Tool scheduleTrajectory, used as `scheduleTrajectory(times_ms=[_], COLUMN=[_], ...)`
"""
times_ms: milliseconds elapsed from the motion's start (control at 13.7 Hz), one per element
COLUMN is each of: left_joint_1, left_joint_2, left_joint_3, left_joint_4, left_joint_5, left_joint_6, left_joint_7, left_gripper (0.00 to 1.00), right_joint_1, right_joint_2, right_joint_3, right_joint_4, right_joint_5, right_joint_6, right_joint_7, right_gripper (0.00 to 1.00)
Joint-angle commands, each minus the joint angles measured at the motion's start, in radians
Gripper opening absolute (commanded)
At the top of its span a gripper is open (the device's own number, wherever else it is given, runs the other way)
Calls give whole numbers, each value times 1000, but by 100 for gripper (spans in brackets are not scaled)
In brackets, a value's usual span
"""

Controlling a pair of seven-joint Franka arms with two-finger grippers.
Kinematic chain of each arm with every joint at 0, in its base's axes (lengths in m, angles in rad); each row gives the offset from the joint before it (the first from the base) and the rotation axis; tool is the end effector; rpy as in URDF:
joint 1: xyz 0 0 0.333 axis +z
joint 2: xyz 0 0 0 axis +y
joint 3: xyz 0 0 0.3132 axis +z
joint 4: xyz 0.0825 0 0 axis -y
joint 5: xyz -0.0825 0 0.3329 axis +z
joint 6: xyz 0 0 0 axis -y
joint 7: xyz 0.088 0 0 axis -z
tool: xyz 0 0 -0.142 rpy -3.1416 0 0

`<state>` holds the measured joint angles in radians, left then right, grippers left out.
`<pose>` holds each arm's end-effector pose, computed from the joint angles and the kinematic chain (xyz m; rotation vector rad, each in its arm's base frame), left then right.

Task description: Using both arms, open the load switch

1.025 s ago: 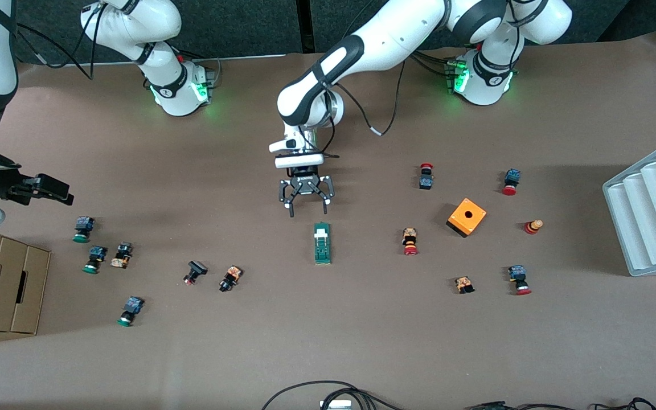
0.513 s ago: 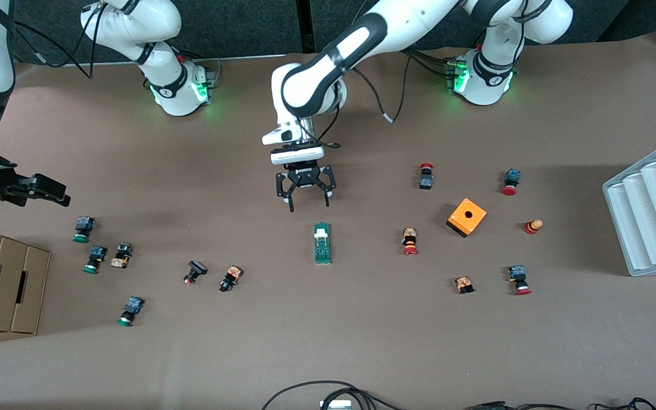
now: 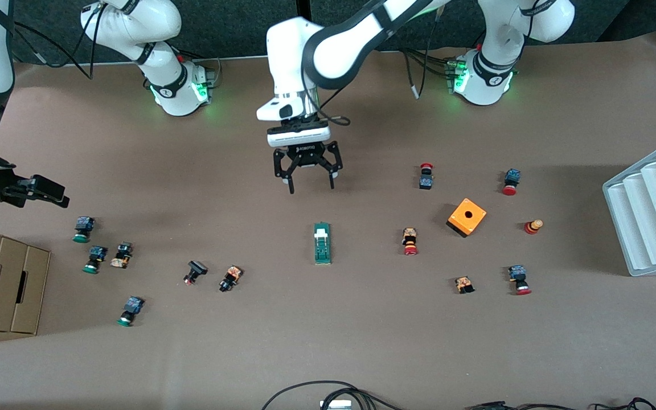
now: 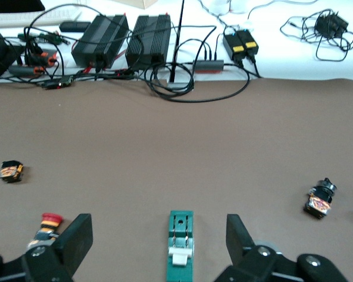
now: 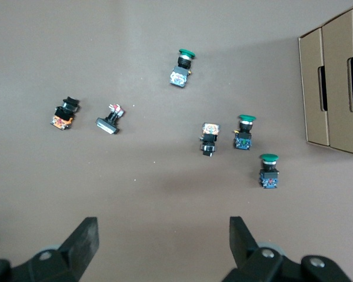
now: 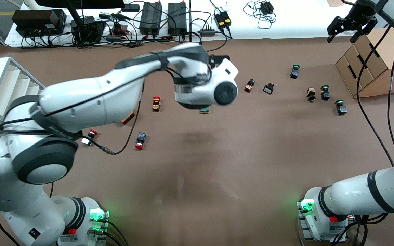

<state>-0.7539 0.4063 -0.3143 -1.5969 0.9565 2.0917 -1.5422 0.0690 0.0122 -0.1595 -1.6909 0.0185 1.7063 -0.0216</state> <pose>0.3924 -0.5226 0.4233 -2.8566 -0.0809 -1.0986 0.5138 -0.0438 0.5414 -3.1234 0.1115 -0.0067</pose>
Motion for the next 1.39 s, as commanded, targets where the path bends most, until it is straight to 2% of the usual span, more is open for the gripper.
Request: scheduleTrajectory(times_ms=[0, 366, 513, 732, 1025, 1318], left_joint_1=[53, 172, 215, 300, 462, 615], left_joint_2=[-76, -170, -173, -199, -248, -280], left_joint_3=[-16, -12, -12, -12, -9, 7], left_joint_4=[-2, 27, 52, 58, 60, 60], left_joint_5=[-117, -365, -421, -473, -628, -775], left_joint_6=[-5, -24, -82, -98, -104, -120], left_joint_7=[147, 468, 525, 667, 904, 981], left_gripper=[100, 100, 100, 100, 100, 100], right_joint_1=[2, 9, 9, 9, 11, 11], right_joint_2=[8, 9, 9, 9, 9, 9], right_joint_3=[1, 3, 3, 3, 5, 6], right_joint_4=[17, 16, 16, 16, 16, 16], right_joint_5=[-11, -22, -22, -22, -22, -22], right_joint_6=[10, 4, 3, 3, 4, 1], right_joint_7=[6, -1, -3, -5, -5, -5], right_gripper=[99, 99, 99, 99, 99, 99])
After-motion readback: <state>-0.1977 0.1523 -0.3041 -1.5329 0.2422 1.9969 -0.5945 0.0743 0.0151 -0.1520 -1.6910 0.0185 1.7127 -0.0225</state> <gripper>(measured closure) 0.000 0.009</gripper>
